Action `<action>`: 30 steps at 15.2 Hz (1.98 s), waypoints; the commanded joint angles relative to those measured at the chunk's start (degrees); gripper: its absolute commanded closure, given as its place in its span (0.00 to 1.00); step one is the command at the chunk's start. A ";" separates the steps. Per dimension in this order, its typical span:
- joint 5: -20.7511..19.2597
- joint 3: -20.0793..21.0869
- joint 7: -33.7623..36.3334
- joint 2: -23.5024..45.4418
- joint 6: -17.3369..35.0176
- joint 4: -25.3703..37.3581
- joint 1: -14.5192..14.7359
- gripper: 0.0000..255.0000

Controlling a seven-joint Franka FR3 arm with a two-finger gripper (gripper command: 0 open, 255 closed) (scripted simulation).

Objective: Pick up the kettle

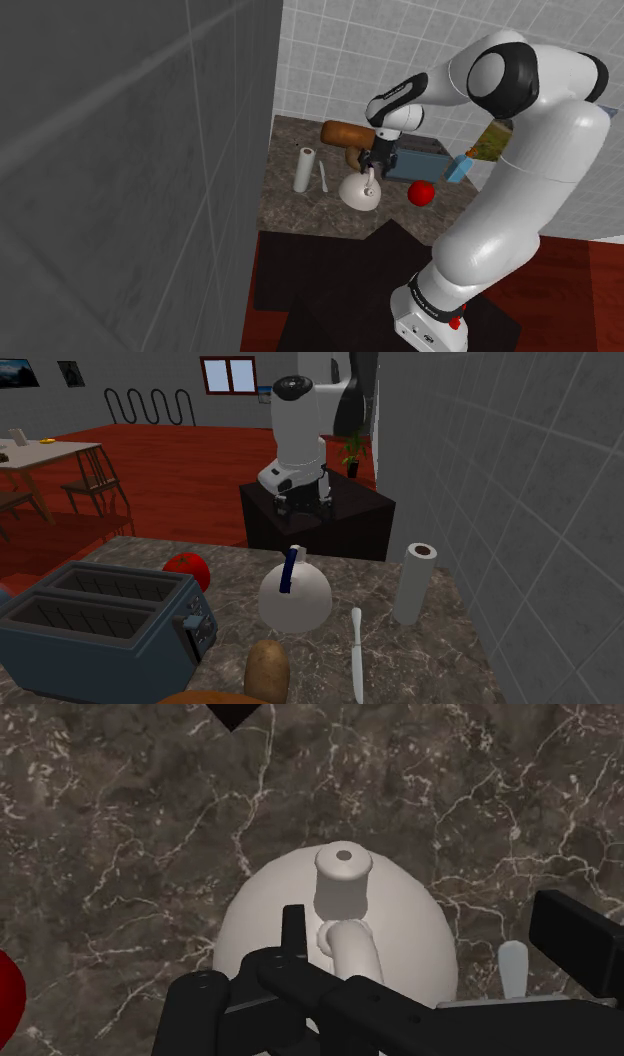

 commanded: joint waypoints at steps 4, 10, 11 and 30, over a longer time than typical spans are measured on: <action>2.07 -0.50 -0.34 5.28 2.87 2.25 -1.52 0.00; 3.59 0.19 -1.44 8.83 6.39 2.11 -1.99 0.00; 3.59 0.20 -1.44 8.84 6.38 2.12 -1.99 0.00; 1.19 -0.86 0.31 3.21 0.64 2.53 -1.27 1.00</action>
